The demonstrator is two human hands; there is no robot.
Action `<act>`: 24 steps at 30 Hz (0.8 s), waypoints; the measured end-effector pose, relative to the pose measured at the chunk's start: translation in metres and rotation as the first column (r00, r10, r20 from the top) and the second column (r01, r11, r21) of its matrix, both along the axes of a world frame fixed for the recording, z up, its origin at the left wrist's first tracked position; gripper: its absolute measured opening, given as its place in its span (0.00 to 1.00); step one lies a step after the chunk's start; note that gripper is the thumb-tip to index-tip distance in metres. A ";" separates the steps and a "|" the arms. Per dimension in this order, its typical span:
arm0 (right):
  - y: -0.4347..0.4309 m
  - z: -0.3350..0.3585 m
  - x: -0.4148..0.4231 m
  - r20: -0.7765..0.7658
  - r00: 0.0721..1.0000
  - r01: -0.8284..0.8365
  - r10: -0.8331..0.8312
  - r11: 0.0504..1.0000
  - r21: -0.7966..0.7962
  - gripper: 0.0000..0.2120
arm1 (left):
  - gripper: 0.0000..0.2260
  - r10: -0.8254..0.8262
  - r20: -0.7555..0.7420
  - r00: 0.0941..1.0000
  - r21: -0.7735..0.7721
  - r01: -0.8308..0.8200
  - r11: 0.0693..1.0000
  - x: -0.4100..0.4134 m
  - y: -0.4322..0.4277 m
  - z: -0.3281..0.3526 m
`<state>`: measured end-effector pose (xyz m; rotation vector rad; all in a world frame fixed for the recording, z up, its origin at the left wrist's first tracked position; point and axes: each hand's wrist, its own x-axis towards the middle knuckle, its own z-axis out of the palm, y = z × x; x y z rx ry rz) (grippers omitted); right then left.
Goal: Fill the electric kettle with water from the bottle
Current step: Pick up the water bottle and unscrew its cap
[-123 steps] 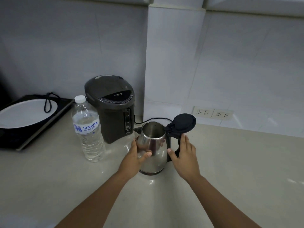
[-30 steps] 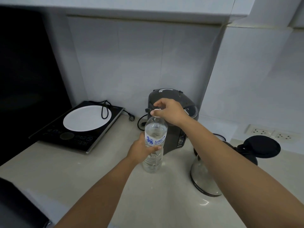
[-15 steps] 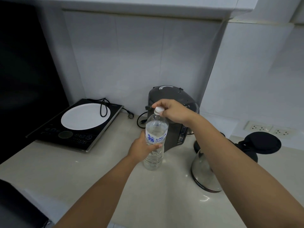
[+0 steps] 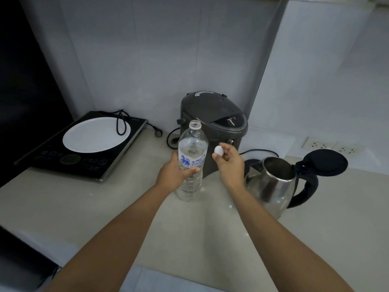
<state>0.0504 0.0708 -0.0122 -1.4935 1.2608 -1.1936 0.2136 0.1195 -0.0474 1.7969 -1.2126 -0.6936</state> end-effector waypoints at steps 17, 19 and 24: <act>0.046 -0.145 -0.015 -0.580 0.790 -0.071 0.199 0.969 0.235 0.14 | 0.35 0.009 -0.017 1.000 0.023 -0.009 1.000 -0.001 0.003 0.000; 0.047 -0.148 -0.016 -0.562 0.802 -0.069 0.201 0.967 0.246 0.12 | 0.35 0.008 -0.017 1.000 0.021 -0.008 1.000 -0.001 0.003 0.001; 0.048 -0.147 -0.020 -0.573 0.786 -0.102 0.231 0.964 0.247 0.09 | 0.35 0.012 -0.013 1.000 0.021 -0.012 1.000 -0.003 0.005 0.001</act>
